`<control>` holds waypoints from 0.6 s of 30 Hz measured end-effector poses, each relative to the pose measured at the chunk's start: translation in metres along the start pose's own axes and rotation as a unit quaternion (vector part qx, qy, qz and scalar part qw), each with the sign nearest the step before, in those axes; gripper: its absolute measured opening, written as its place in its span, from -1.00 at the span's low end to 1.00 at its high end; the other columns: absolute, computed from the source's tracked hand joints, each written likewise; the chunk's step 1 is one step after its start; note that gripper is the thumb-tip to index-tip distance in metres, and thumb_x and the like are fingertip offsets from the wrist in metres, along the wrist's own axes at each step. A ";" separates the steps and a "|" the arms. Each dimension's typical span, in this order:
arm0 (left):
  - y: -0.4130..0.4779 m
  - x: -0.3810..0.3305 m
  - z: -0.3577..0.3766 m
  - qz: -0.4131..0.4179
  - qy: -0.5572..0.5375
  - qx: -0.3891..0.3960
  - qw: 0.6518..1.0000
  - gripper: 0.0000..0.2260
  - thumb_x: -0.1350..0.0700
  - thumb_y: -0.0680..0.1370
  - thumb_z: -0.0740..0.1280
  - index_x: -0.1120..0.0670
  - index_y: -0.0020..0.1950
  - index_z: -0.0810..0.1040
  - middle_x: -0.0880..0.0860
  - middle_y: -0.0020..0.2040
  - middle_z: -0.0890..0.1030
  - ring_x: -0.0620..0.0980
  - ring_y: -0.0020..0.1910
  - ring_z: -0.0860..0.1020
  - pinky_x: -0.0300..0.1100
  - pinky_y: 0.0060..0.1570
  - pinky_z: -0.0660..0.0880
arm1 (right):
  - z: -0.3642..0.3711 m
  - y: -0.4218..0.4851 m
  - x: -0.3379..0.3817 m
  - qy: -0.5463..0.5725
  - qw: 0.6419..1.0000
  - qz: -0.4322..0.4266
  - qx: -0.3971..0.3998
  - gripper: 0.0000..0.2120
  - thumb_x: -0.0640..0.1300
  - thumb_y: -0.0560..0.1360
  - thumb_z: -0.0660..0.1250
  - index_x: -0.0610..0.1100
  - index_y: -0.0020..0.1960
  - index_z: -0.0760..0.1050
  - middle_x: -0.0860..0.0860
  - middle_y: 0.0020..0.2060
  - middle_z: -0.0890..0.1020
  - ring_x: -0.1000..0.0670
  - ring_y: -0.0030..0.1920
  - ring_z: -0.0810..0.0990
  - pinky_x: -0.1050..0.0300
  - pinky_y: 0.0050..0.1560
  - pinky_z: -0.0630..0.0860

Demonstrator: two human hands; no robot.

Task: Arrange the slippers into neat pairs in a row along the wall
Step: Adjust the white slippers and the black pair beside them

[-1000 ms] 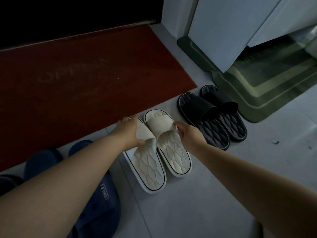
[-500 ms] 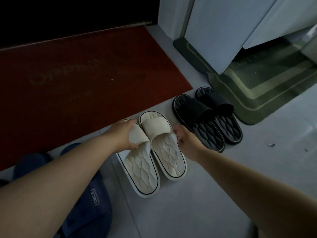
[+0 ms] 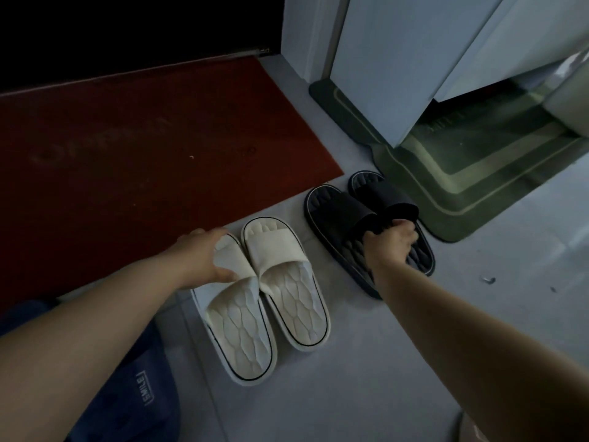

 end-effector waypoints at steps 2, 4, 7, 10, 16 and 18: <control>-0.001 0.001 -0.003 -0.004 -0.001 -0.002 1.000 -0.17 -0.13 0.37 0.45 -0.05 0.51 0.09 0.12 0.45 0.27 0.14 0.41 0.28 0.06 0.35 0.36 | -0.002 0.023 0.002 -0.037 0.998 0.041 0.042 -0.50 -0.17 0.51 0.32 -0.19 0.38 0.22 -0.20 0.40 0.20 -0.28 0.26 0.41 -0.05 0.22 0.39; -0.003 0.000 -0.001 -0.004 0.002 0.009 1.000 -0.18 -0.13 0.38 0.44 -0.05 0.51 0.08 0.11 0.47 0.23 0.14 0.43 0.25 0.06 0.37 0.33 | 0.009 0.039 0.009 -0.044 0.993 0.006 0.105 -0.70 -0.13 0.49 0.35 -0.17 0.19 0.43 -0.24 0.21 0.42 -0.22 0.02 0.53 0.02 0.02 0.45; -0.004 -0.002 0.006 -0.007 0.019 0.034 0.999 -0.17 -0.14 0.41 0.40 -0.02 0.53 0.03 0.12 0.52 0.14 0.14 0.48 0.20 0.00 0.44 0.25 | 0.015 0.048 0.010 -0.019 0.994 -0.024 0.106 -0.81 -0.11 0.43 0.40 -0.11 -0.29 0.43 -0.24 -0.20 0.52 -0.14 -0.36 0.46 0.08 -0.27 0.40; 0.000 -0.006 0.017 -0.001 0.043 0.066 0.997 -0.12 -0.22 0.40 0.37 0.01 0.54 -0.03 0.10 0.56 0.07 0.10 0.52 0.12 -0.03 0.48 0.17 | 0.008 0.047 0.004 -0.008 0.997 -0.032 0.067 -0.84 -0.12 0.45 0.38 -0.22 -0.21 0.56 -0.30 -0.24 0.59 -0.25 -0.19 0.59 0.01 -0.12 0.50; 0.009 -0.016 0.030 -0.004 0.031 0.094 0.995 -0.12 -0.24 0.38 0.38 -0.07 0.53 -0.05 0.08 0.55 0.09 0.12 0.50 0.17 0.03 0.44 0.25 | 0.011 0.059 0.000 0.012 0.997 -0.035 0.065 -0.90 -0.07 0.46 0.36 -0.02 -0.14 0.44 -0.08 -0.16 0.59 -0.10 -0.16 0.54 0.14 -0.12 0.38; 0.011 -0.016 0.030 -0.005 0.037 0.090 0.995 -0.11 -0.24 0.37 0.39 -0.08 0.53 -0.05 0.09 0.54 0.09 0.13 0.50 0.17 0.04 0.44 0.25 | 0.008 0.061 -0.003 0.011 0.998 -0.024 0.059 -0.91 -0.06 0.46 0.37 -0.01 -0.08 0.47 -0.08 -0.09 0.62 -0.12 -0.08 0.57 0.14 -0.08 0.40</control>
Point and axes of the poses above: each hand's wrist, its own y-axis towards the middle knuckle, its own z-axis out of the palm, x = y × z, the point moved 8 cm from there along y, towards the middle knuckle
